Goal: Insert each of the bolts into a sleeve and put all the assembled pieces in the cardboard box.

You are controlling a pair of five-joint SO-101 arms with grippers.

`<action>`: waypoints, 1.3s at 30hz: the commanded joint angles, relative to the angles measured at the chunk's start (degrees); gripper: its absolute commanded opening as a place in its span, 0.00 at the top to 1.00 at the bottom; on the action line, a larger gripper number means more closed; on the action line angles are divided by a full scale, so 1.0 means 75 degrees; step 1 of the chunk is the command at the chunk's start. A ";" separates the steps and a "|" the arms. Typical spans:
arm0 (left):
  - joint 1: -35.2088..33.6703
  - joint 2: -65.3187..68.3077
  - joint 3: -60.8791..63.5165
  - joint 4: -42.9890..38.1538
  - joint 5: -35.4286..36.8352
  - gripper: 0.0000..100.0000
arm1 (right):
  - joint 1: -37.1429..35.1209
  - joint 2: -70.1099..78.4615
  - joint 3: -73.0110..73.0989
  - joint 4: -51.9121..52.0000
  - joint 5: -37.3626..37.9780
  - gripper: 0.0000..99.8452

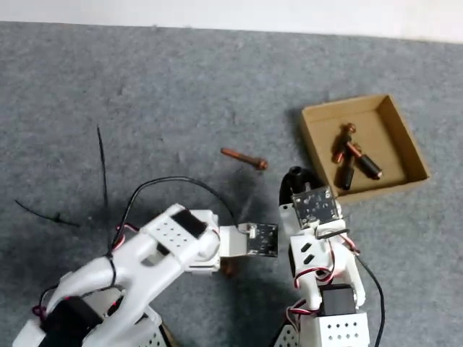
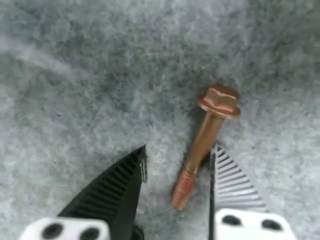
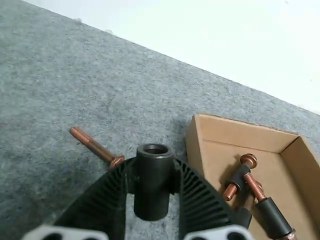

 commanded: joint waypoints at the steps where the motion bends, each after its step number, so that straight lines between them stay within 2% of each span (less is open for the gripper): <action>1: 0.0041 0.0545 -0.0475 -0.0152 -0.0035 0.80 | 0.0064 -0.0147 0.0873 -0.0193 0.0000 1.00; 14: 0.0217 0.1260 -0.0920 -0.0105 -0.0035 0.80 | 0.0064 -0.0158 0.0873 -0.0193 0.0012 1.00; 16: 0.0217 0.1272 -0.0920 -0.0105 -0.0035 0.84 | 0.0064 -0.0158 0.0873 -0.0193 0.0012 1.00; 21: 0.0217 0.1272 -0.0908 -0.0105 -0.0035 1.00 | 0.0064 -0.0158 0.0873 -0.0193 0.0012 1.00; 30: 0.0123 0.1225 -0.0885 -0.0105 0.0012 0.99 | 0.0064 -0.0147 0.0873 -0.0193 0.0012 1.00; 33: 0.0064 0.1201 -0.0920 -0.0105 0.0668 1.00 | 0.0064 -0.0158 0.0873 -0.0193 0.0012 1.00; 39: 0.0064 0.0064 -0.0639 -0.0117 0.1207 1.00 | 0.0064 -0.0158 0.0873 -0.0193 0.0012 1.00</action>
